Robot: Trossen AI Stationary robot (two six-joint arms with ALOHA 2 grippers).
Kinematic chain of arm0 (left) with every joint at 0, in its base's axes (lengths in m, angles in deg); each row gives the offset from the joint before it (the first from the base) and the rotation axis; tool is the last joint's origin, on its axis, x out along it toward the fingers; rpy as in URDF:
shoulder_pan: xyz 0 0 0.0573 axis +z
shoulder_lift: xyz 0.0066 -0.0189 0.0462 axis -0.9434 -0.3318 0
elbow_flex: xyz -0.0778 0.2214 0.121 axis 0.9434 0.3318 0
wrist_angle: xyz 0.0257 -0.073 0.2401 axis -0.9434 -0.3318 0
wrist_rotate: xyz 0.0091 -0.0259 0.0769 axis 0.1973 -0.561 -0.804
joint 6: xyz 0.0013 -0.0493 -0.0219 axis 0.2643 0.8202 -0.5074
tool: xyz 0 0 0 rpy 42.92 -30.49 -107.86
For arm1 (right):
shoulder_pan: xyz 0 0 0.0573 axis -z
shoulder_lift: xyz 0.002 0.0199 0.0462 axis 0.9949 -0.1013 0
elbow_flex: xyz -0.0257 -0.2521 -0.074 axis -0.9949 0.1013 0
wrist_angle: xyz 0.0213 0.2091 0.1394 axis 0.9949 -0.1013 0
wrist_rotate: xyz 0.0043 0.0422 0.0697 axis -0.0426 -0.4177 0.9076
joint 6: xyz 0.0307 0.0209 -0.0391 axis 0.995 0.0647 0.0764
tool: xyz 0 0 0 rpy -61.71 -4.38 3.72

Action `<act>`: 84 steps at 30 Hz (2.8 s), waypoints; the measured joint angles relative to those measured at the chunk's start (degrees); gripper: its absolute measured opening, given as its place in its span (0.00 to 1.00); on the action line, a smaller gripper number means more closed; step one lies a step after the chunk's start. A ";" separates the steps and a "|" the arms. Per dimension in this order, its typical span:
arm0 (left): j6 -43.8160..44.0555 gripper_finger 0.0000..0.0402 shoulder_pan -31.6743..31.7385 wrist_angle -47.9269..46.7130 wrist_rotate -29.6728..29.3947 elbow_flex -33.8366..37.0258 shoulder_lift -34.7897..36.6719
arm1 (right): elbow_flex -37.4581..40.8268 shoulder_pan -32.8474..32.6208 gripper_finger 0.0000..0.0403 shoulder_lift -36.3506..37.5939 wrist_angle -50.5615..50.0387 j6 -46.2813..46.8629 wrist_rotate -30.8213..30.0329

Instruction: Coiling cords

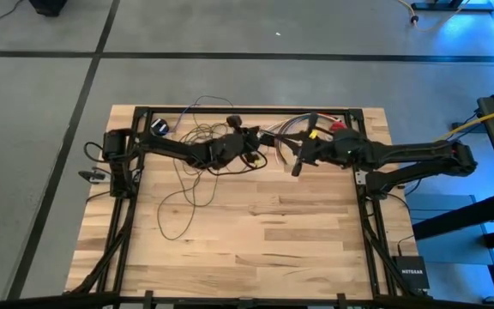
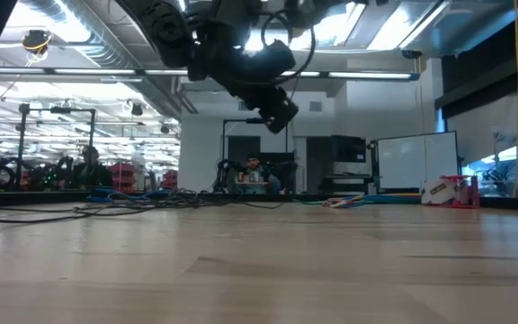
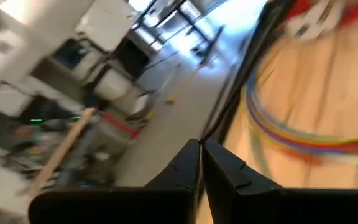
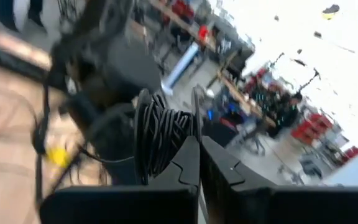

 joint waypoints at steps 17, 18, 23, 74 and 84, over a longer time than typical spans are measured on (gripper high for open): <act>18.20 0.00 4.43 -18.67 14.62 1.16 9.43 | 0.00 -2.07 0.01 1.55 -21.58 5.27 -8.52; 19.28 0.00 4.79 -20.36 14.75 1.18 10.45 | 0.00 -2.07 0.01 1.53 -22.59 6.13 -7.98; 22.70 0.00 5.83 -25.39 15.09 1.22 15.85 | 0.00 -2.02 0.01 1.38 -26.11 9.08 -7.34; 28.23 0.45 7.29 8.50 46.83 -7.51 -14.32 | -0.07 2.11 0.01 -4.68 -10.98 6.10 -15.34; 24.29 0.45 6.18 1.48 51.01 -7.75 -13.51 | -0.15 2.11 0.01 -4.70 -13.03 6.04 -15.33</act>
